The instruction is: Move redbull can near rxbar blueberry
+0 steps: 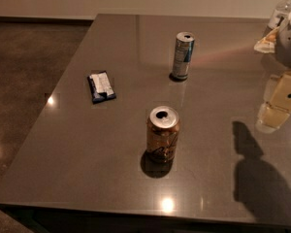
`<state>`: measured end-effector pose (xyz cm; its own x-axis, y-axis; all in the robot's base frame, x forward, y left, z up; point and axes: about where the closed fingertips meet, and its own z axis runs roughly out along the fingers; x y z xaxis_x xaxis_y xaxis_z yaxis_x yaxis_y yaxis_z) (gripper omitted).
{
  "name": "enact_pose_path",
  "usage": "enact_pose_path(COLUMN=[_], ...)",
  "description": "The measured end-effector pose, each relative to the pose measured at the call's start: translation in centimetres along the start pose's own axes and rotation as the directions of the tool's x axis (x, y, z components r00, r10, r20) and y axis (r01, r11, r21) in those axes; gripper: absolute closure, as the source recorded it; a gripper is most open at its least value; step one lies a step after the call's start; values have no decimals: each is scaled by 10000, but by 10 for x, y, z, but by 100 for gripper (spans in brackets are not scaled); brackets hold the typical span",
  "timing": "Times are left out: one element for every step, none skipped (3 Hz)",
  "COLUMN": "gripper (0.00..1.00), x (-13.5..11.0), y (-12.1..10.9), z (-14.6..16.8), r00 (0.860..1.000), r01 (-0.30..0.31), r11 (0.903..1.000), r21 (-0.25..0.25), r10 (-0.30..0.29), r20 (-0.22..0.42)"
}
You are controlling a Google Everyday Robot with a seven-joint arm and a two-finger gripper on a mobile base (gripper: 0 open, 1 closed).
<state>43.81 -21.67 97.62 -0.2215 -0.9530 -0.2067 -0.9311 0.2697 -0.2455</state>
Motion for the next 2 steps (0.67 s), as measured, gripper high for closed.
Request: enact_pose_path(gripper=[0, 0], x=[0, -5], y=[0, -23], z=[0, 9], r00=[10000, 9984], r01=[0, -559], r11=[10000, 9983], r21=[0, 141], r10=[0, 558], r20=[0, 105])
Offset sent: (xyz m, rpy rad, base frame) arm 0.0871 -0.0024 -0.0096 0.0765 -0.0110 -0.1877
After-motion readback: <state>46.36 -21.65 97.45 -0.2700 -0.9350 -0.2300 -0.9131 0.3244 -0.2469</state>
